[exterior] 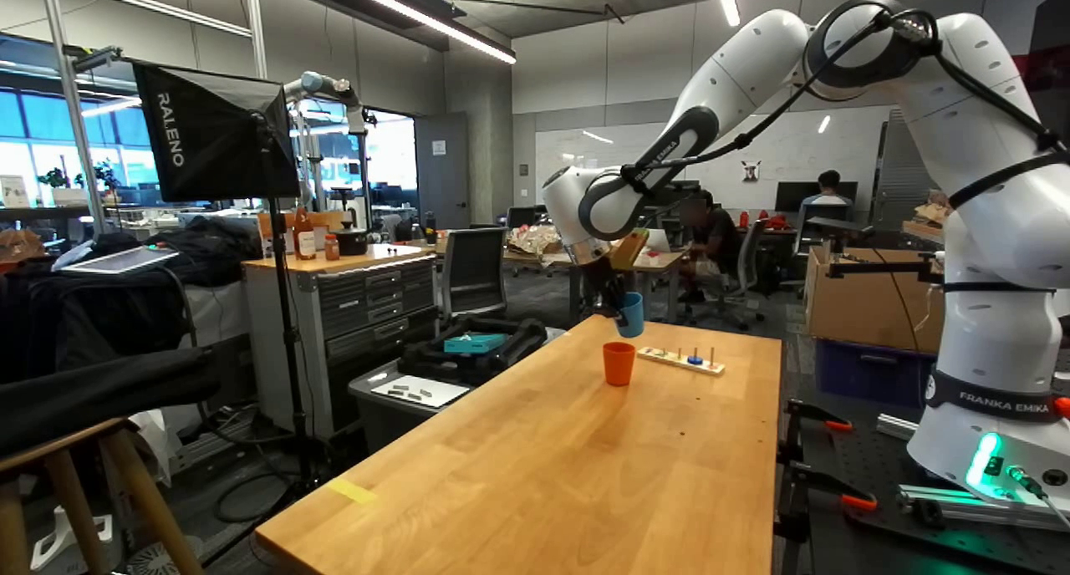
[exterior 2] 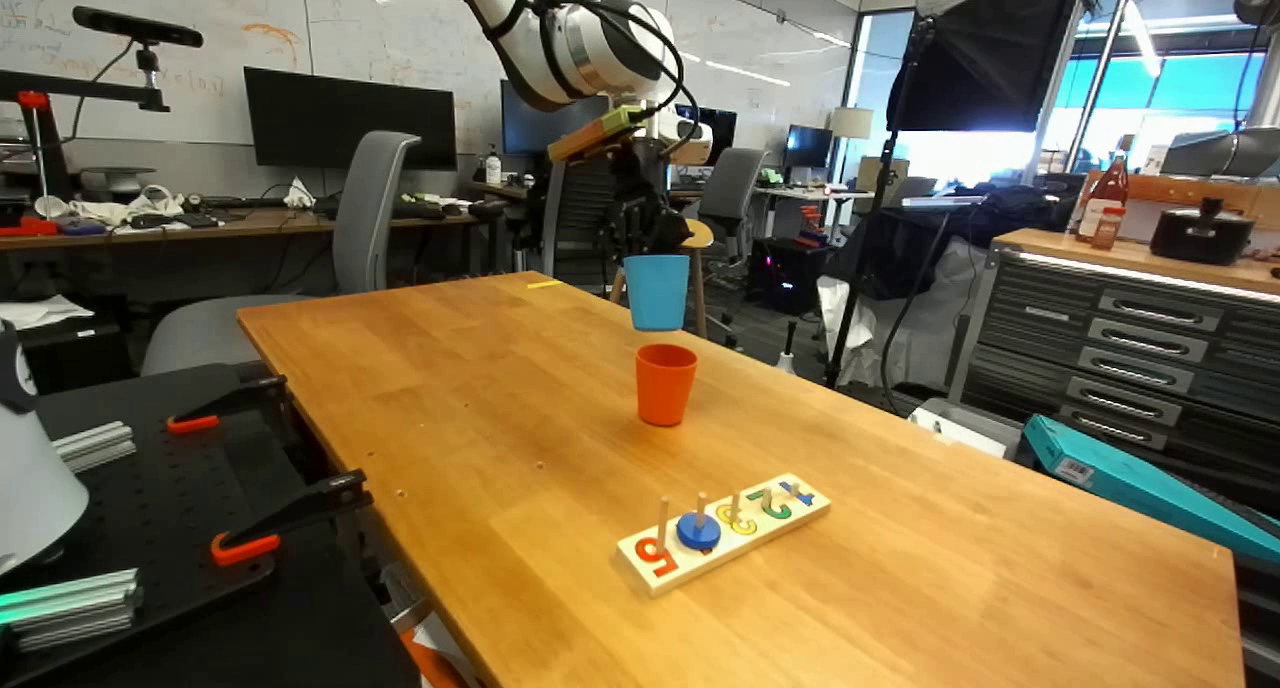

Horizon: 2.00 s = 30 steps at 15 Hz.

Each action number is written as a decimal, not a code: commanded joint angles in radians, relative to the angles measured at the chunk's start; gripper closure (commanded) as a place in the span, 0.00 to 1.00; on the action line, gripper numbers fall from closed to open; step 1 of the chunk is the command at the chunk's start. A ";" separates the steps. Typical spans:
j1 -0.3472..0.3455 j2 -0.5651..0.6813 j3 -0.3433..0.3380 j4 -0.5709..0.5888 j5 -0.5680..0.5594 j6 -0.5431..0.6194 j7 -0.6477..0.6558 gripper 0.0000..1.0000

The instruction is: Place the blue cup inside the orange cup

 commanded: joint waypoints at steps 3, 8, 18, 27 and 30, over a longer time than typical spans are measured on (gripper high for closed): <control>0.007 0.040 -0.005 0.035 -0.009 0.029 0.029 0.98; 0.008 0.059 -0.007 0.047 -0.005 0.049 0.034 0.97; 0.013 0.061 0.000 0.036 0.003 0.061 0.025 0.32; 0.030 -0.130 0.165 -0.134 0.184 -0.007 -0.221 0.00; 0.041 -0.215 0.217 -0.189 0.272 -0.033 -0.310 0.00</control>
